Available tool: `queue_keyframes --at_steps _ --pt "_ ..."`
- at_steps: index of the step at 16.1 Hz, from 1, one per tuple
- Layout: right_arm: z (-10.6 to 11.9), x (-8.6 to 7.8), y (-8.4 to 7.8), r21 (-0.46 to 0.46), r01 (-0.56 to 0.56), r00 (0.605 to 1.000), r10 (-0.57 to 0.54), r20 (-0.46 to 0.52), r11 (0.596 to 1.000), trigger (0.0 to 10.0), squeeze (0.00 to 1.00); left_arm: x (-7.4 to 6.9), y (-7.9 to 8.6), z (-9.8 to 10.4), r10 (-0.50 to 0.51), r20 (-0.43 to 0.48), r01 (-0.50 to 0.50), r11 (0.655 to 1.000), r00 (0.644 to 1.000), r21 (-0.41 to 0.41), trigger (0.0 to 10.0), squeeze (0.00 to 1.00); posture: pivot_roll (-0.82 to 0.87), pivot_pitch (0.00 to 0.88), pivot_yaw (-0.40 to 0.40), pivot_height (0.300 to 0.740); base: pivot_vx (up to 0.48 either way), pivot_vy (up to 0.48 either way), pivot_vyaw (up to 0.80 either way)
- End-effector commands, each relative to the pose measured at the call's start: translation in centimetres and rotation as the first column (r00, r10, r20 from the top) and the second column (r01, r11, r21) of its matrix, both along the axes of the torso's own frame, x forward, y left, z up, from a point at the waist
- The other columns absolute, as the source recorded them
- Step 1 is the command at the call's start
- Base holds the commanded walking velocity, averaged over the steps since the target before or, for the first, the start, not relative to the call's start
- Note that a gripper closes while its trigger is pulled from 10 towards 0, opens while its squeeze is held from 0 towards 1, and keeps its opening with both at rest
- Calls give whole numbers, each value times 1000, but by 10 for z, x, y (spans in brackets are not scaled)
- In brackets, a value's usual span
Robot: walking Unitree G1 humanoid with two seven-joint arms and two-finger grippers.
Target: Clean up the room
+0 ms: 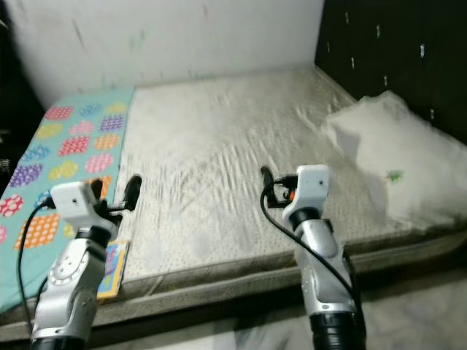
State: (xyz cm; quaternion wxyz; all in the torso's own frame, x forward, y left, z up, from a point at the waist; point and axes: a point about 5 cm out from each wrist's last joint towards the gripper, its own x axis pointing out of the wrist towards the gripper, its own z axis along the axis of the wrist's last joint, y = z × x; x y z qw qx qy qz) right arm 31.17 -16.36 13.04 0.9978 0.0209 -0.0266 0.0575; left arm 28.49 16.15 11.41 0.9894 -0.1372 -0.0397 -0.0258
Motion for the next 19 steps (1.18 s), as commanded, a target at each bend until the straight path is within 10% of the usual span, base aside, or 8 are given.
queue_keyframes --at_steps 1,19 --pt "-1 -1 1 -1 -7 1000 7 -3 1000 10000 0 -1 1 2 -4 7 3 1000 1000 17 10000 0 -214 0 101 740 0 476 0" --pt "-8 -5 2 -19 -14 1000 13 -19 1000 10000 0 -7 -1 1 -51 24 51 999 998 13 10000 0 -216 0 102 740 232 26 0"
